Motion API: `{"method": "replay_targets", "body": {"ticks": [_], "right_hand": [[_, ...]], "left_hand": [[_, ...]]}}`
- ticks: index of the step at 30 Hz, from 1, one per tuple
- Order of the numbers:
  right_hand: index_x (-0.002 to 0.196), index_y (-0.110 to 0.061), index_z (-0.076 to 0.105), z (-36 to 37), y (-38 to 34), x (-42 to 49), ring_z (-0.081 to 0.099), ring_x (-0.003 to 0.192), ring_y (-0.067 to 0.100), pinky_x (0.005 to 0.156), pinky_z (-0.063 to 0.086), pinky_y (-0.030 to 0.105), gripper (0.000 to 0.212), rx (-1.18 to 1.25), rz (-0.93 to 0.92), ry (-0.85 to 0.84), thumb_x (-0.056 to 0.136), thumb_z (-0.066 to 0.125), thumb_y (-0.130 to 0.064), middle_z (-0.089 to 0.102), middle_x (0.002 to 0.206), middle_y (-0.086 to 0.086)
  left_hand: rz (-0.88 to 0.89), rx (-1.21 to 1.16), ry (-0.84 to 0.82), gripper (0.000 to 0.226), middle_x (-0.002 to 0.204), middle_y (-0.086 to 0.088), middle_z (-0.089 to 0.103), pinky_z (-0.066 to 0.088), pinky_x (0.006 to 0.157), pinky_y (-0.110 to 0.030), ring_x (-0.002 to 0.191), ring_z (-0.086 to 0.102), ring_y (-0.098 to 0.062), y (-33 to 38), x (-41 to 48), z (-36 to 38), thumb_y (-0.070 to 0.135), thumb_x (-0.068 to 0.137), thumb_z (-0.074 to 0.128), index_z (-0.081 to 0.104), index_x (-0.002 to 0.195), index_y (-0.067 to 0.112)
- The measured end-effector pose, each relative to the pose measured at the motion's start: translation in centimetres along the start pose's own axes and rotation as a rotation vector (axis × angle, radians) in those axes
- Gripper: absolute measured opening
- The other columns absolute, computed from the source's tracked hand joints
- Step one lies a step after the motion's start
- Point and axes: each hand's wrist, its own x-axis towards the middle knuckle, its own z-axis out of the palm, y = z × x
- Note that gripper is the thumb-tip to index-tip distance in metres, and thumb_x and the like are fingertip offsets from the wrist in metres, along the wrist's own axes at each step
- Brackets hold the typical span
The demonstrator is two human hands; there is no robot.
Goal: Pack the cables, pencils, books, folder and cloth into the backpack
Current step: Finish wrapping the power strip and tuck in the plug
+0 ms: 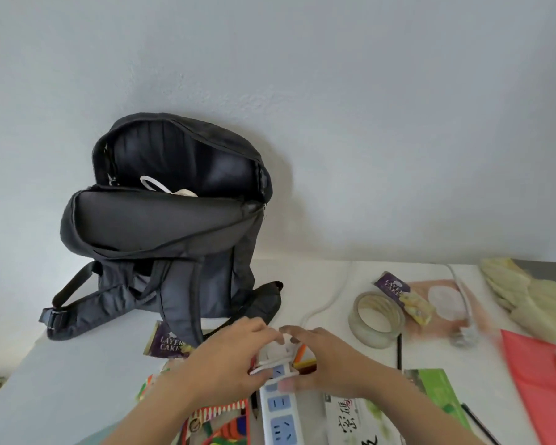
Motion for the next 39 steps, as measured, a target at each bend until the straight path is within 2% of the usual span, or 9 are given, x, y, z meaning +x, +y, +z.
{"method": "replay_targets", "body": {"ticks": [4, 7, 12, 15, 19, 24, 32, 35, 39], "right_hand": [[0.157, -0.037, 0.025, 0.8, 0.7, -0.2, 0.031, 0.132, 0.011, 0.111, 0.035, 0.034, 0.102, -0.042, -0.046, 0.037, 0.074, 0.077, -0.067, 0.045, 0.145, -0.014], [0.150, -0.033, 0.039, 0.9, 0.8, 0.1, 0.033, 0.126, 0.014, 0.110, 0.036, 0.038, 0.089, -0.117, -0.049, 0.069, 0.077, 0.073, -0.070, 0.048, 0.137, -0.011], [0.126, -0.028, 0.055, 0.9, 1.1, 0.9, 0.037, 0.107, 0.018, 0.100, 0.042, 0.042, 0.082, -0.237, -0.059, 0.073, 0.066, 0.068, -0.082, 0.055, 0.109, -0.007], [0.117, -0.025, 0.057, 0.9, 1.3, 1.4, 0.037, 0.101, 0.019, 0.096, 0.045, 0.044, 0.081, -0.225, -0.043, 0.061, 0.061, 0.066, -0.084, 0.061, 0.100, -0.006], [0.120, -0.027, 0.057, 1.1, 1.5, 1.5, 0.036, 0.101, 0.016, 0.093, 0.047, 0.041, 0.063, -0.146, -0.034, 0.072, 0.073, 0.078, -0.064, 0.066, 0.095, -0.002], [0.094, -0.037, 0.057, 1.4, 1.5, 1.3, 0.038, 0.094, 0.013, 0.079, 0.043, 0.033, 0.060, -0.076, -0.074, 0.108, 0.057, 0.081, -0.077, 0.060, 0.084, -0.005], [0.098, -0.037, 0.067, -2.3, 1.2, -1.4, 0.052, 0.087, 0.010, 0.067, 0.039, 0.025, 0.066, 0.136, -0.123, 0.327, 0.046, 0.089, -0.071, 0.057, 0.090, -0.007], [0.097, -0.039, 0.068, -4.0, 0.6, -2.4, 0.050, 0.085, 0.011, 0.069, 0.040, 0.027, 0.064, 0.187, -0.181, 0.397, 0.046, 0.087, -0.071, 0.054, 0.084, -0.010], [0.076, -0.036, 0.072, -5.0, 0.1, -2.9, 0.047, 0.079, 0.007, 0.072, 0.040, 0.030, 0.051, 0.265, -0.257, 0.464, 0.051, 0.077, -0.079, 0.053, 0.070, -0.012]], "left_hand": [[-0.141, 0.074, 0.223, 0.021, 0.099, 0.021, 0.047, 0.044, 0.078, -0.019, 0.095, 0.045, 0.001, 0.9, -1.0, 1.2, 0.058, 0.091, 0.061, 0.056, 0.104, 0.042], [-0.374, -0.010, 0.276, 0.044, 0.074, 0.011, 0.059, 0.046, 0.064, -0.023, 0.072, 0.055, -0.003, 1.5, -1.8, 1.7, 0.072, 0.091, 0.051, 0.056, 0.080, 0.030], [-0.499, -0.061, 0.049, 0.050, 0.067, 0.002, 0.059, 0.044, 0.064, -0.028, 0.065, 0.054, -0.009, 3.1, -2.2, 3.7, 0.079, 0.086, 0.050, 0.039, 0.085, 0.031], [-0.544, -0.112, 0.109, 0.053, 0.073, 0.001, 0.063, 0.037, 0.056, -0.024, 0.062, 0.051, -0.008, 3.2, -1.9, 4.5, 0.076, 0.083, 0.061, 0.039, 0.090, 0.028], [-0.544, -0.096, 0.154, 0.060, 0.073, 0.007, 0.059, 0.034, 0.053, -0.022, 0.060, 0.051, -0.006, 4.1, -1.9, 5.1, 0.076, 0.078, 0.068, 0.037, 0.095, 0.027], [-0.530, -0.045, 0.112, 0.071, 0.082, 0.012, 0.053, 0.031, 0.054, -0.016, 0.065, 0.050, -0.003, 5.5, -1.9, 5.5, 0.058, 0.069, 0.081, 0.029, 0.105, 0.027], [-0.519, -0.442, 0.230, 0.066, 0.093, 0.001, 0.063, 0.050, 0.059, -0.025, 0.067, 0.057, -0.010, 6.7, -2.3, 3.4, 0.063, 0.054, 0.064, 0.033, 0.102, 0.030], [-0.497, -0.639, 0.321, 0.059, 0.102, -0.009, 0.065, 0.048, 0.057, -0.022, 0.067, 0.056, -0.011, 7.5, -2.0, 1.0, 0.050, 0.060, 0.072, 0.041, 0.103, 0.026], [-0.421, -0.871, 0.476, 0.047, 0.111, -0.011, 0.065, 0.055, 0.064, -0.025, 0.078, 0.064, -0.016, 8.1, -0.4, -0.8, 0.010, 0.084, 0.077, 0.042, 0.113, 0.022]]}}
